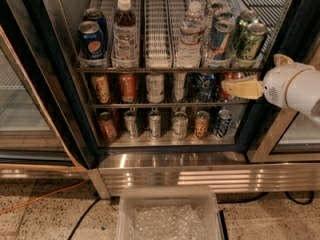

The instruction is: Pick green can from top shelf of fridge

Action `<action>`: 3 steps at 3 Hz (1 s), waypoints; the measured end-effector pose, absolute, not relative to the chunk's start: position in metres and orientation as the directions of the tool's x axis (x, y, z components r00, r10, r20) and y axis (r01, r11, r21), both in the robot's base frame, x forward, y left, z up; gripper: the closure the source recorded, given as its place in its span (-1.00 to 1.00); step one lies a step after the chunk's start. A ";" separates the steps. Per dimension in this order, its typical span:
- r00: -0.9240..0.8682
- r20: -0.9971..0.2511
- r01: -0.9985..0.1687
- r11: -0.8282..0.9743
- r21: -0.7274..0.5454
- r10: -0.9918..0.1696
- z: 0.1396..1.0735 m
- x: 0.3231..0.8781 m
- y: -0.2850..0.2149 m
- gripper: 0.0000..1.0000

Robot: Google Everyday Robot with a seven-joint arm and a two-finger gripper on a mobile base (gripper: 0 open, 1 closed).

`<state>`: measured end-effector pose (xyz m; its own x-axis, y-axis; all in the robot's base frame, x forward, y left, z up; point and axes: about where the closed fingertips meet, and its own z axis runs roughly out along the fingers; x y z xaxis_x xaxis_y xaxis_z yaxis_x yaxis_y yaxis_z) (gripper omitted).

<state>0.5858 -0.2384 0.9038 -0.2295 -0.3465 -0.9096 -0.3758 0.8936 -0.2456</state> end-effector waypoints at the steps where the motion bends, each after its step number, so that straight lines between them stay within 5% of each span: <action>1: -0.229 -0.910 -0.376 0.894 -0.246 -0.347 0.904 0.586 -0.238 -1.00; 3: -0.222 -0.928 -0.358 0.910 -0.207 -0.298 0.904 0.589 -0.233 -1.00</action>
Offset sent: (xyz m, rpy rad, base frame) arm 0.0000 0.0000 0.0000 -0.0001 -0.0002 -0.0002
